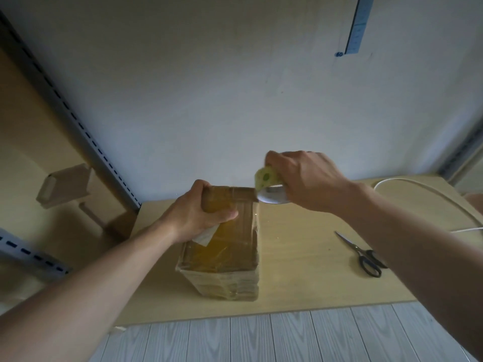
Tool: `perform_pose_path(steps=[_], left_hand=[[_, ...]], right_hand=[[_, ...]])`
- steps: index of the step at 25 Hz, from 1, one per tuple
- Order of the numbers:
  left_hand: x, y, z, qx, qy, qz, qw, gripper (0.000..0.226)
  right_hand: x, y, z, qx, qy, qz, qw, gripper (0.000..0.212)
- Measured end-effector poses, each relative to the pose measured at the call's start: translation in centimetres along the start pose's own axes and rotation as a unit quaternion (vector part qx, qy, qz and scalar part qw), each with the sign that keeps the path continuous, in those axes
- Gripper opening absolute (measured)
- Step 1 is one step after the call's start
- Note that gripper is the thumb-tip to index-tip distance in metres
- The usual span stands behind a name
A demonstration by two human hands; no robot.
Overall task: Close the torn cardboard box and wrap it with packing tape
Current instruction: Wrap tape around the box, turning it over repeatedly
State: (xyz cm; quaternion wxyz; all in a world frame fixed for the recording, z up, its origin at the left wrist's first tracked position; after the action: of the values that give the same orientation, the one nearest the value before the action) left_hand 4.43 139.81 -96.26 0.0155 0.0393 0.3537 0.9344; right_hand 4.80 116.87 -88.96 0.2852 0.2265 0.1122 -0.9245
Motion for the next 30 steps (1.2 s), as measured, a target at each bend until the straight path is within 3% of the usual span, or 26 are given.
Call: perform_pose_path(steps=[2, 5, 10, 15, 19, 22, 26, 30], left_hand=[[0.0, -0.9, 0.3, -0.005, 0.007, 0.014, 1.0, 0.105], [-0.4, -1.4, 0.0, -0.034, 0.002, 0.006, 0.999, 0.116], [-0.4, -1.3, -0.1, -0.061, -0.015, -0.012, 0.998, 0.114], [0.0, 2.1, 0.5, -0.295, 0.005, -0.083, 0.952, 0.12], [-0.6, 5.3, -3.3, -0.291, -0.054, 0.029, 0.955, 0.12], [-1.4, 5.9, -3.8, -0.322, -0.023, 0.055, 0.945, 0.099], [-1.0, 6.5, -2.8, -0.15, 0.012, 0.017, 0.989, 0.07], [-0.6, 4.6, -4.2, 0.137, 0.0, 0.041, 0.99, 0.071]], right_hand=[[1.2, 1.6, -0.6, 0.025, -0.025, -0.019, 0.999, 0.017], [3.0, 2.4, -2.6, 0.024, -0.053, -0.026, 0.998, 0.017], [4.4, 1.9, -5.5, -0.062, -0.043, -0.062, 0.995, 0.002], [4.9, 1.8, -7.7, -0.123, -0.04, -0.111, 0.985, 0.01], [5.0, 2.2, -8.2, -0.135, -0.037, -0.111, 0.984, 0.012], [5.3, 2.3, -7.9, -0.148, -0.023, -0.102, 0.983, 0.013], [5.8, 3.3, -5.9, -0.188, 0.059, -0.142, 0.97, 0.032], [4.8, 4.7, -3.9, -0.281, 0.154, -0.302, 0.898, 0.029]])
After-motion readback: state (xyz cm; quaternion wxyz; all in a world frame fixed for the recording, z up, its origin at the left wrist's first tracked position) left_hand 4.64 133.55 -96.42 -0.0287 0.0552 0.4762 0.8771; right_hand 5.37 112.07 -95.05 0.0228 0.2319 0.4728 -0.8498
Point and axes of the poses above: each hand's wrist, its own x-axis away from the middle knuckle, its own z-axis out of the back of the hand, y = z × x, the point moved 5 cm from there along -x, towards the middle knuckle, and after that the axes turned 9 degrees about y, right-handed, at the moved point
